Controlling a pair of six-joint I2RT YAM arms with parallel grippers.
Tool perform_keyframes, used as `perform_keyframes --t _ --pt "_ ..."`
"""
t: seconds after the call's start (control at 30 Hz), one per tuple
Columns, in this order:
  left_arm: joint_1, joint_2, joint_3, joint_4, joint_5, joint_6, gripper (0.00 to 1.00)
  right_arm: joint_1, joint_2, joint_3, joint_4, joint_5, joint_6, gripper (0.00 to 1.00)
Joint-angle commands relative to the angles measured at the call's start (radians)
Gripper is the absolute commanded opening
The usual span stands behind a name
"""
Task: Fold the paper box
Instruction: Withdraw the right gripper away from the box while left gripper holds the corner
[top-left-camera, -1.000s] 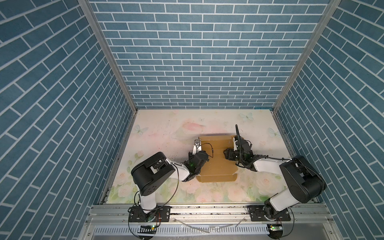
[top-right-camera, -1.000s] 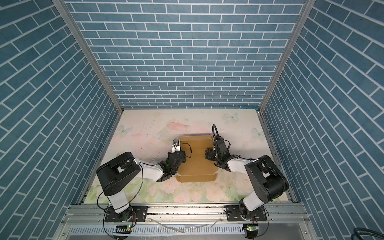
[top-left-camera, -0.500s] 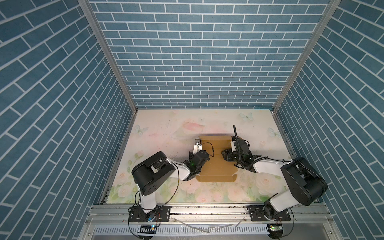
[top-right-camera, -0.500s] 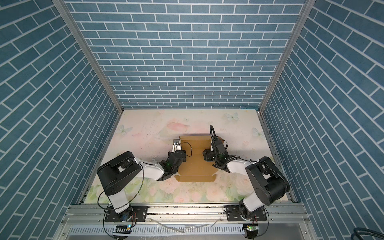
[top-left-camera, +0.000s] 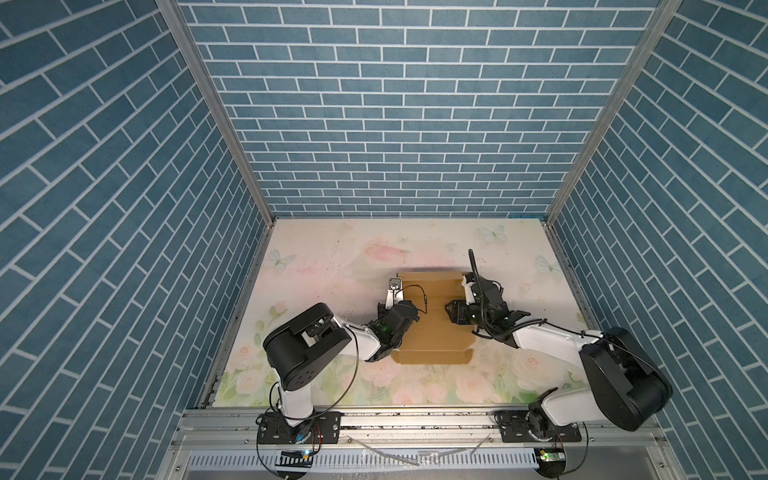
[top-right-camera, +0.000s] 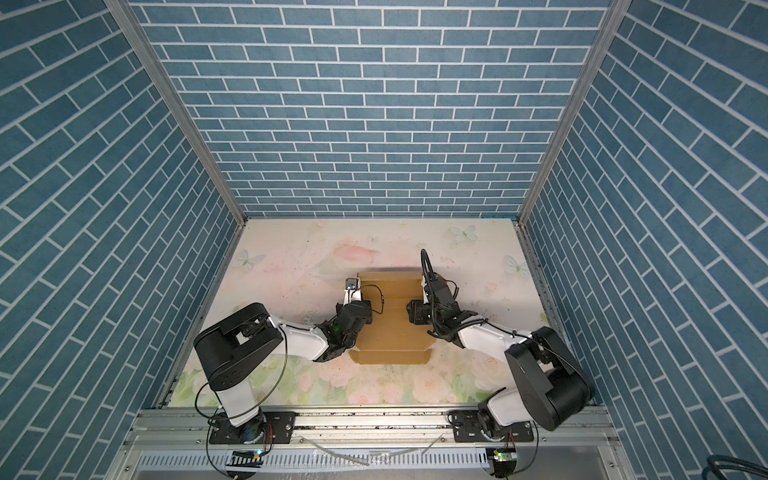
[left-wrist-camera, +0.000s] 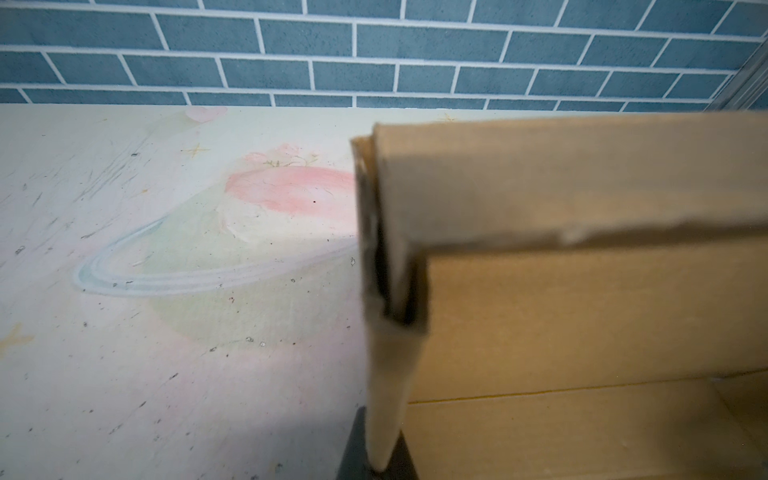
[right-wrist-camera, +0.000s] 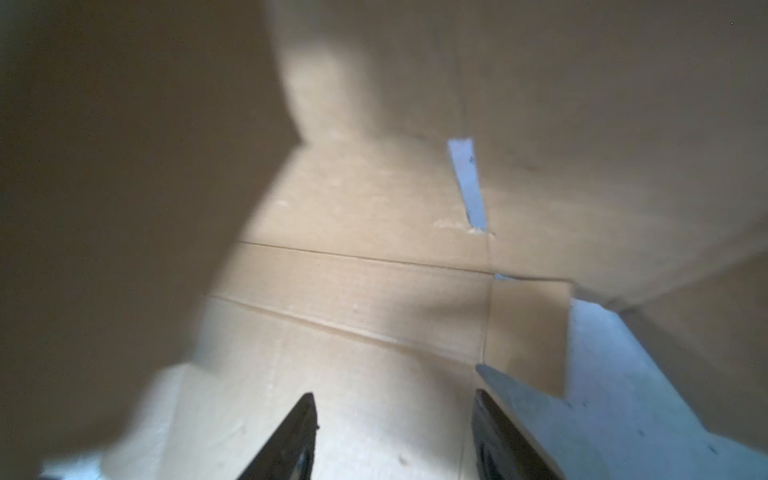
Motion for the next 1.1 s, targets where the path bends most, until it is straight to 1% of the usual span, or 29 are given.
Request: perform_keyframes --t 0.0,0.13,0.2,0.3,0.43,0.53,0.57,0.67,0.8,0.9,1.07 --pt "0.003 0.014 -0.032 -0.119 0.028 0.000 0.03 0.007 -0.127 -0.020 -0.150 0.011 -0.046 0.60" --pt "0.003 0.014 -0.032 -0.122 0.031 0.000 0.03 0.006 -0.289 -0.018 -0.300 0.043 -0.056 0.61" --pt "0.003 0.016 -0.030 -0.121 0.035 -0.001 0.03 0.004 -0.371 0.004 -0.384 0.084 -0.064 0.61" --pt "0.003 0.016 -0.031 -0.122 0.037 -0.002 0.03 -0.014 -0.443 0.054 -0.497 0.177 -0.072 0.62" --pt "0.003 0.012 -0.033 -0.124 0.041 0.001 0.03 -0.080 -0.455 0.132 -0.557 0.252 -0.095 0.63" --pt "0.003 0.010 -0.034 -0.129 0.044 0.003 0.02 -0.154 -0.424 0.184 -0.547 0.257 -0.113 0.63" --pt "0.003 0.009 -0.034 -0.131 0.043 0.002 0.02 -0.189 -0.410 0.199 -0.535 0.247 -0.119 0.63" --pt "0.003 0.008 -0.037 -0.128 0.044 -0.002 0.02 -0.308 -0.357 0.232 -0.482 0.158 -0.127 0.63" --pt "0.004 0.017 -0.028 -0.133 0.055 -0.007 0.02 -0.456 -0.219 0.273 -0.433 0.019 -0.130 0.63" --pt "0.003 0.010 -0.020 -0.156 0.063 -0.011 0.02 -0.514 -0.103 0.287 -0.390 -0.063 -0.161 0.63" --pt "0.003 0.016 -0.013 -0.161 0.067 -0.013 0.02 -0.534 0.066 0.286 -0.300 -0.151 -0.241 0.61"
